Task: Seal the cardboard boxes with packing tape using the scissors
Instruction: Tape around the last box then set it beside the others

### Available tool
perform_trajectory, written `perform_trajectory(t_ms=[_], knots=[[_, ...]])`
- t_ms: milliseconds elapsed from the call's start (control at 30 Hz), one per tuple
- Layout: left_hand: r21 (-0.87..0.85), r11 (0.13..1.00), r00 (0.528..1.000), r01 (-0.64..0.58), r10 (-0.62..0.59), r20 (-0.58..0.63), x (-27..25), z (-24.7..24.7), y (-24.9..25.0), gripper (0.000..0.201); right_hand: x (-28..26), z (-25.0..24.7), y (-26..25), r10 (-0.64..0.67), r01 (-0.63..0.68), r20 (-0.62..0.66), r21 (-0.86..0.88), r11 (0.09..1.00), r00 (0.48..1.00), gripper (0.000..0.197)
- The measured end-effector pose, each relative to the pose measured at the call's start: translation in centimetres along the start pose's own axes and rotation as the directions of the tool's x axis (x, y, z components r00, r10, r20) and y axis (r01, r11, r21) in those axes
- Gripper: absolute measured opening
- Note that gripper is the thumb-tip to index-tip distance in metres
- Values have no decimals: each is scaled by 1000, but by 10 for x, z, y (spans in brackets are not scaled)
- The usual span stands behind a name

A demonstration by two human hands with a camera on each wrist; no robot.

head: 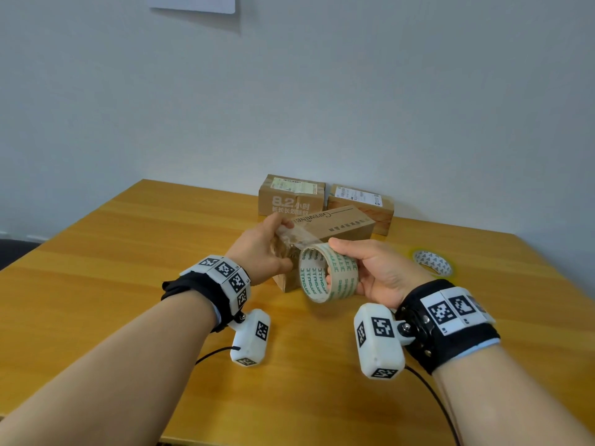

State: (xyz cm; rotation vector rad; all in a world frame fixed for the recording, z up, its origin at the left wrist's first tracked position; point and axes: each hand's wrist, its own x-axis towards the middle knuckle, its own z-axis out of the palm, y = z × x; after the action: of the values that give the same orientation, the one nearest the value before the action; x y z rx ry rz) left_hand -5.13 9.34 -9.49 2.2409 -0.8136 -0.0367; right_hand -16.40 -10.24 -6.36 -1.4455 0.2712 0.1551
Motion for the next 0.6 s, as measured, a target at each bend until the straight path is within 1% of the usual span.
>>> perform_trajectory(t_ms=[100, 133, 267, 400, 600], knots=[[78, 997, 999, 20, -23, 29, 0, 2, -2, 76, -2, -1, 3, 0, 0, -6, -19, 1000, 1000, 31], [94, 995, 999, 33, -37, 39, 0, 2, -2, 79, -2, -1, 5, 1, -1, -11, -22, 1000, 1000, 32], [110, 993, 997, 32, -39, 65, -2, 3, 0, 79, -5, -5, 6, 2, -2, -23, -11, 1000, 1000, 30], [135, 990, 996, 30, -41, 77, -1, 3, 2, 81, -6, -6, 6, -10, 9, -16, -56, 998, 1000, 45], [151, 988, 996, 34, -47, 82, 0, 3, 2, 84, -4, -5, 8, -7, 6, -20, -58, 998, 1000, 44]])
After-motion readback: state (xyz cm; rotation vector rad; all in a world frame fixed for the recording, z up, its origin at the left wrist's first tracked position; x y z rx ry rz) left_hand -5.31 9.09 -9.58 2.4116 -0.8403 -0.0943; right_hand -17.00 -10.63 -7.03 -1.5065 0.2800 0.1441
